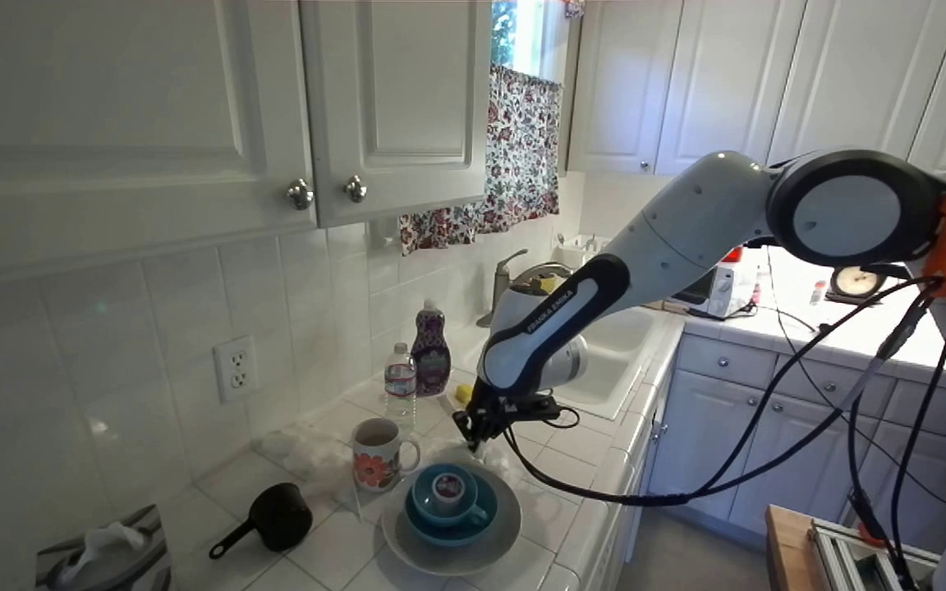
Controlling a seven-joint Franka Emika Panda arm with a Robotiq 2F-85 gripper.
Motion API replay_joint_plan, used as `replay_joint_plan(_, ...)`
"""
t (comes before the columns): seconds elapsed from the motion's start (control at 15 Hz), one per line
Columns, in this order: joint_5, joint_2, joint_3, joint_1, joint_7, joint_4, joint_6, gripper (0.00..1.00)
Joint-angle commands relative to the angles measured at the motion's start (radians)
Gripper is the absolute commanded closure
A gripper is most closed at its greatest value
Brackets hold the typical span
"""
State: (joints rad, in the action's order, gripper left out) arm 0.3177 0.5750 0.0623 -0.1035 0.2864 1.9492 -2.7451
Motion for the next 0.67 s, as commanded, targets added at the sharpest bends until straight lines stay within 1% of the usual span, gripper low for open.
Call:
replay_joint_plan(0.0, 0.096, -0.170, -0.038, -0.068, -0.041, 0.250, -0.127, 0.99)
replay_joint_plan(0.13, 0.159, -0.247, -0.059, -0.115, -0.068, 0.356, -0.188, 0.99)
replay_joint_plan(0.27, 0.219, -0.287, -0.074, -0.164, -0.088, 0.408, -0.218, 0.99)
replay_joint_plan(0.33, 0.243, -0.314, -0.071, -0.186, -0.088, 0.433, -0.218, 0.99)
replay_joint_plan(0.6, 0.330, -0.348, -0.069, -0.271, -0.100, 0.457, -0.199, 0.99)
